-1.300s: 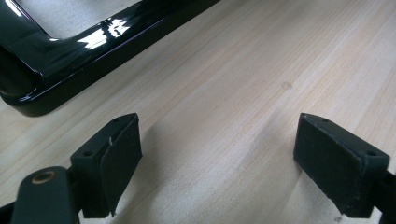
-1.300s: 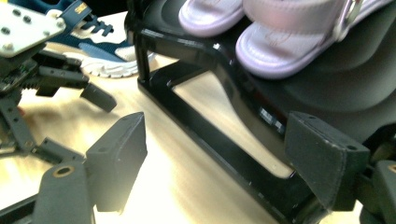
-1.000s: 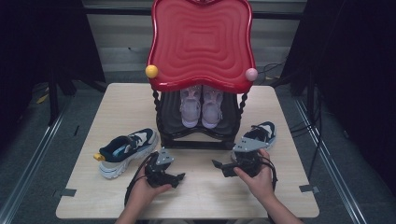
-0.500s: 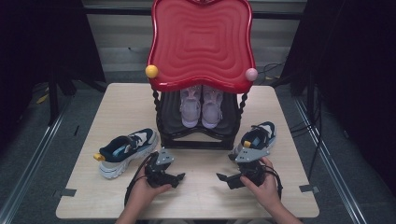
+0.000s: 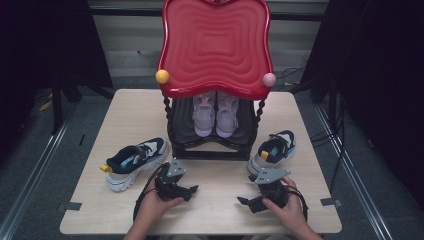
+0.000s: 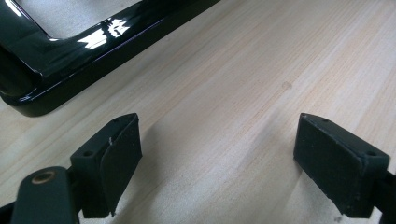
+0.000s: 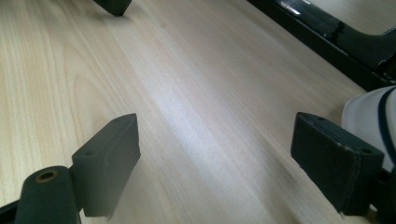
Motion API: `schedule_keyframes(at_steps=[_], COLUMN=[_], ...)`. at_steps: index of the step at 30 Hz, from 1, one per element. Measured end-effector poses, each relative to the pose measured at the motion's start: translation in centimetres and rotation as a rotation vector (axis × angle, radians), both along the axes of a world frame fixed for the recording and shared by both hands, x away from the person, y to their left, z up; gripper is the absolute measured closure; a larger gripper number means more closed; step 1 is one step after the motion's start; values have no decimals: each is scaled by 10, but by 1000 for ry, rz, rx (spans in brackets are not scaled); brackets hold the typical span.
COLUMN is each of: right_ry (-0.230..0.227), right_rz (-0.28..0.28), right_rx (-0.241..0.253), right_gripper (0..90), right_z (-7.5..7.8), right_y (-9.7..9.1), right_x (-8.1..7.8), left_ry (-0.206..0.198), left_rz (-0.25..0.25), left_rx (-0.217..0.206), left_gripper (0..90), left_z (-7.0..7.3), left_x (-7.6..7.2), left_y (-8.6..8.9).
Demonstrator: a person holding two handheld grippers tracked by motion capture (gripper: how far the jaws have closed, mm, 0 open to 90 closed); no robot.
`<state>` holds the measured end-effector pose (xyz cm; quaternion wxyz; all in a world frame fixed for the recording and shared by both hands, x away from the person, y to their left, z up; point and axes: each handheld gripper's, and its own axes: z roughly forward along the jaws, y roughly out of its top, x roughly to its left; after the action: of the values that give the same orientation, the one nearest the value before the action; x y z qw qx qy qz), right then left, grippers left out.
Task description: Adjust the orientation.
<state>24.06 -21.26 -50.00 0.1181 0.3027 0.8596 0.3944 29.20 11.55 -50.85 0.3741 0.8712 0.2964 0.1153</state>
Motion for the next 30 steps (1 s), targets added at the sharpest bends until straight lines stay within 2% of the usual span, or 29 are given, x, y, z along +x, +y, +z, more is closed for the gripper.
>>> schedule_keyframes(at_steps=[10, 15, 30], right_ry=[8, 12, 17], right_rz=[12, 14, 19], right_rx=[-45, -31, -31], right_gripper=[141, 140, 132], right_z=[-9, -10, -10], right_y=[-3, -5, -6], right_x=[-3, -3, -4], left_ry=[-1, -2, -3], left_rz=[0, 1, 1], left_rx=[0, 1, -2], left_gripper=[146, 146, 152], left_z=[0, 0, 0], left_x=[0, 0, -1], left_y=[0, 0, 1])
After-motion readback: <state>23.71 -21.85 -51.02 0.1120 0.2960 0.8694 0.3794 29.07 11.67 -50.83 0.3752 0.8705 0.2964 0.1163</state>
